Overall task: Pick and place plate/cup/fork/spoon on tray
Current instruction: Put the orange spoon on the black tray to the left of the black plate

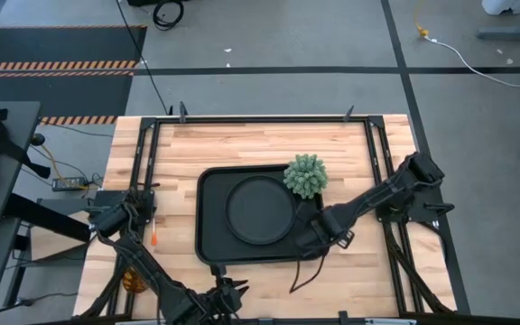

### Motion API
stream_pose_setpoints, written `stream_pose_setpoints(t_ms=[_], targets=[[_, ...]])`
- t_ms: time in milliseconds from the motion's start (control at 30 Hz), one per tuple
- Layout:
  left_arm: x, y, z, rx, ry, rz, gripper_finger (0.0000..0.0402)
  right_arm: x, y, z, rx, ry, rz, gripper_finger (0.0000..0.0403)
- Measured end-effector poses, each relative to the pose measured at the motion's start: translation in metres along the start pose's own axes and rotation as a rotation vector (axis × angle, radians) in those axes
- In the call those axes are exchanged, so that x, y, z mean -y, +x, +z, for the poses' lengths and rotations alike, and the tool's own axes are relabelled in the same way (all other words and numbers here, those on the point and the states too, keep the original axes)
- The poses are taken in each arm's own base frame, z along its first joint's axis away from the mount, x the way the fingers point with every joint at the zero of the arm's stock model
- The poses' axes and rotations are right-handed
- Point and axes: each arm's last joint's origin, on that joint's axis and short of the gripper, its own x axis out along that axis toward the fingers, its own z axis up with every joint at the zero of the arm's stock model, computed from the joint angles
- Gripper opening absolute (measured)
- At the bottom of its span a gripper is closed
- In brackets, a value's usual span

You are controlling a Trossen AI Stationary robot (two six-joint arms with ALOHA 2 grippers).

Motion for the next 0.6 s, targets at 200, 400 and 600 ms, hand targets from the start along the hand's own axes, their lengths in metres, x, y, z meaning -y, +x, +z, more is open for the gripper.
stream_pose_setpoints(t_ms=[200, 400, 600], targets=[[-0.010, -0.004, -0.002, -0.022, 0.063, 0.052, 0.0075, 0.017, 0.003, 0.006, 0.137, 0.065, -0.028, 0.0048], [-0.039, -0.009, 0.017, 0.003, 0.003, 0.138, 0.0075, 0.031, -0.003, 0.025, 0.365, 0.084, -0.110, 0.0048], [-0.050, 0.019, 0.022, -0.093, -0.069, 0.143, 0.0094, 0.038, -0.009, 0.035, 0.488, 0.144, -0.176, 0.0048]])
